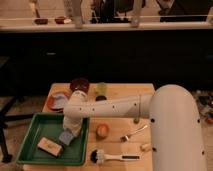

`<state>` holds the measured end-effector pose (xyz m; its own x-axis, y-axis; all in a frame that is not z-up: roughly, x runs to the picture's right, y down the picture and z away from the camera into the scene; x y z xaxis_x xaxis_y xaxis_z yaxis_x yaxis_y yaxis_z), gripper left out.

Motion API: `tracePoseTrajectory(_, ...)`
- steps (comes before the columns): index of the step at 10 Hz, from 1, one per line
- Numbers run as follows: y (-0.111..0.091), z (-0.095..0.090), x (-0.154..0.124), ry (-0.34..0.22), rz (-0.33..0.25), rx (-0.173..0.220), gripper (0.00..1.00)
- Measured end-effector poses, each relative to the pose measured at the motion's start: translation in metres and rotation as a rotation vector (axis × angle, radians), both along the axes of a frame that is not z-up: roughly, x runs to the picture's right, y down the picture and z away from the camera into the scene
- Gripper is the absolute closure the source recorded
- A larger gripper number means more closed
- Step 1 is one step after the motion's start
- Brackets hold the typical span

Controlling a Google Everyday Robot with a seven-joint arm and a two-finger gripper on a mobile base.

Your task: Wipe tray with sponge

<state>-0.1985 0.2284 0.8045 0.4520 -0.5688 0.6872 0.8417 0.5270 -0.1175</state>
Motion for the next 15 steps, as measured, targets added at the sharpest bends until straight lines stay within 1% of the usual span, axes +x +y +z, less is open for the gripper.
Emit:
tracePoseTrajectory(4, 0.000, 0.000, 0.000, 0.000, 0.001, 0.000, 0.82)
tracePoseTrajectory(6, -0.002, 0.006, 0.001, 0.007, -0.009, -0.003, 0.82)
tracePoseTrajectory(9, -0.005, 0.015, -0.015, -0.005, -0.038, -0.006, 0.82)
tracePoseTrajectory(12, 0.003, 0.012, -0.042, -0.054, -0.083, -0.022, 0.82)
tracePoseTrajectory(14, 0.008, 0.008, -0.042, -0.058, -0.090, -0.033, 0.82)
tracePoseTrajectory(15, 0.008, 0.005, -0.033, -0.052, -0.088, -0.037, 0.82)
